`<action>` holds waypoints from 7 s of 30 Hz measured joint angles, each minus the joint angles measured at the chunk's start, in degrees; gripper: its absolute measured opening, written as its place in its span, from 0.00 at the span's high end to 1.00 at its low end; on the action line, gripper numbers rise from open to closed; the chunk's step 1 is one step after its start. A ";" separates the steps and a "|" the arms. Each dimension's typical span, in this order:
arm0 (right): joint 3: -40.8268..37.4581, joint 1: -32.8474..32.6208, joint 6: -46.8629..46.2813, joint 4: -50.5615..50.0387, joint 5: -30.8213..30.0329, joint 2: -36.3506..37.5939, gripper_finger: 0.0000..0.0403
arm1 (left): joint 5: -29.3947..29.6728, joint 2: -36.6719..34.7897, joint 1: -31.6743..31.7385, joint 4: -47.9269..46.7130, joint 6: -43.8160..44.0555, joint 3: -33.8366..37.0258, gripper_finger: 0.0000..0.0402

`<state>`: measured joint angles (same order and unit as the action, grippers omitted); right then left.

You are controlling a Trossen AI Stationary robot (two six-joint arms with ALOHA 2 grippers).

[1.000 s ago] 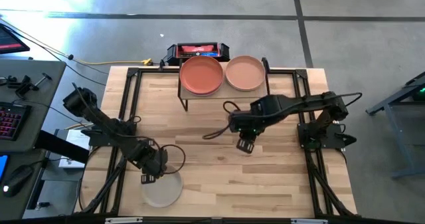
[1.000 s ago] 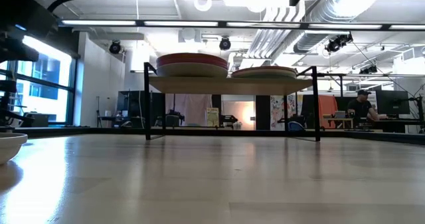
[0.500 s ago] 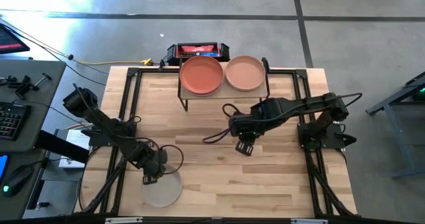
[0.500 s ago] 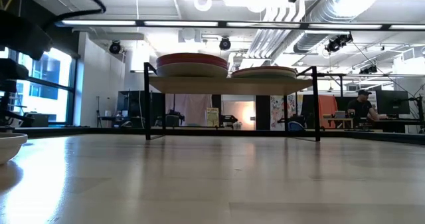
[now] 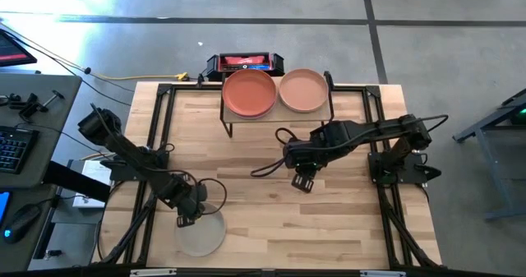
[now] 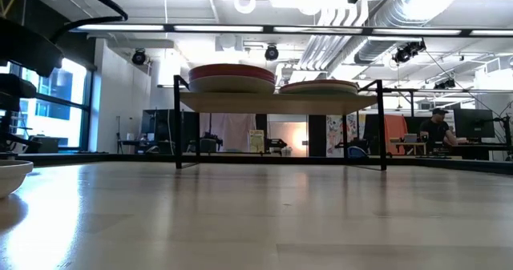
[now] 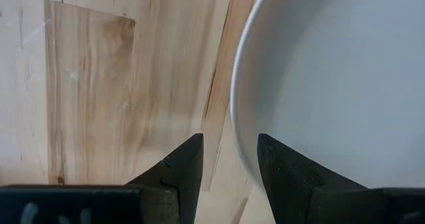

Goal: Place and stack plates onto a shelf
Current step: Stack the gray plate on top of the brown plate on the shelf

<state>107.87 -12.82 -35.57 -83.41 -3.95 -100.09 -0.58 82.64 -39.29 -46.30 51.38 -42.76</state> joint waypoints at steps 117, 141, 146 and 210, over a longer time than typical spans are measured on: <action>0.00 3.73 -17.12 25.44 -1.70 -15.63 0.75 | 4.46 -13.85 31.78 7.26 4.47 -3.54 1.00; 0.00 4.98 -13.00 22.73 -1.75 -15.78 1.00 | 6.09 -13.85 31.78 11.10 1.96 -3.45 0.97; 0.00 5.01 -12.37 22.64 -1.77 -15.78 1.00 | 6.03 -13.85 31.74 11.07 1.83 -3.48 0.94; 0.00 15.22 4.66 9.76 -0.42 -1.78 1.00 | 0.03 -23.68 40.08 18.08 -6.79 -3.56 0.71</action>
<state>107.87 2.40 -30.91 -73.65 -4.37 -101.87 -0.54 58.96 0.79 -28.21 44.59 -46.33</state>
